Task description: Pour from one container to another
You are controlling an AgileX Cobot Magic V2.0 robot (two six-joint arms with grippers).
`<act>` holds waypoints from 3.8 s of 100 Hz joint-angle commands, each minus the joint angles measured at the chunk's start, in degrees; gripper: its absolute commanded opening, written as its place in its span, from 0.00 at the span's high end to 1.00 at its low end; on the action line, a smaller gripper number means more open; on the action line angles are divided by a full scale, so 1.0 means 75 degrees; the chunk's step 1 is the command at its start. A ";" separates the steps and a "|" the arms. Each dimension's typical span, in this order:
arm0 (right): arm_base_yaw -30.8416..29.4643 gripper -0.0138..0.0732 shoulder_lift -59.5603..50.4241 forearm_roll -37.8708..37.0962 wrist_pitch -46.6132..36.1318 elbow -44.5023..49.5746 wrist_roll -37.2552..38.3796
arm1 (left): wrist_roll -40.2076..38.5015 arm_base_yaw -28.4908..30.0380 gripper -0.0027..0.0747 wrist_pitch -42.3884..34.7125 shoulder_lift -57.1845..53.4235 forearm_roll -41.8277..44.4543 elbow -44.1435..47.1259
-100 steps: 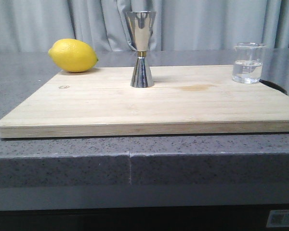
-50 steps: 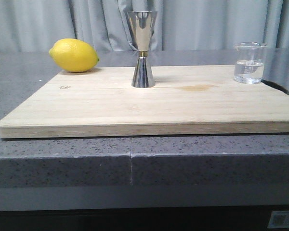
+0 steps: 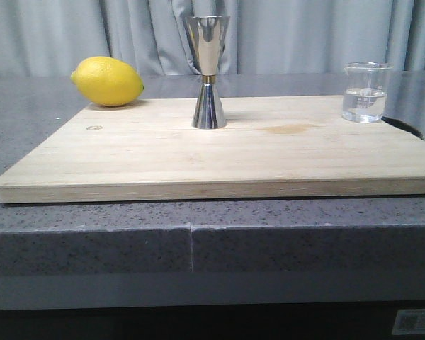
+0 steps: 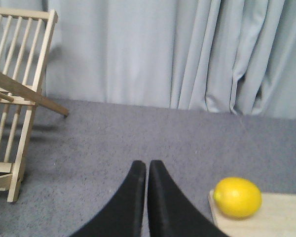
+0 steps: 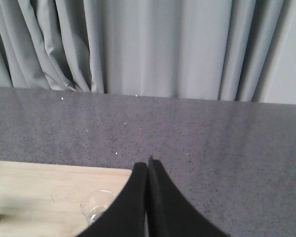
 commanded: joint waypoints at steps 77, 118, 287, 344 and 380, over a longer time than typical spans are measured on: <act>-0.0668 0.92 0.2058 -0.1506 0.2853 -0.2257 -0.0451 | 0.7530 0.1188 0.99 0.1789 0.2386 -0.7441 -0.0358; -0.0668 0.92 0.2874 -0.0670 0.2945 -0.1322 -0.0578 | 0.8073 0.1651 0.99 0.3076 0.3236 -0.8365 0.0549; -0.0668 0.14 0.2874 -0.1021 0.2328 -0.1349 -0.0563 | 1.2773 -0.0295 0.31 0.4895 0.5267 -1.0023 0.0534; -0.0668 0.14 0.2874 -0.0810 0.2576 -0.1349 -0.0563 | 1.3943 -0.1341 0.31 0.4910 0.6641 -1.0469 -0.0459; -0.0668 0.14 0.2874 -0.0810 0.2545 -0.1349 -0.0563 | 1.3674 -0.1835 0.31 0.4880 0.7529 -1.0417 -0.1557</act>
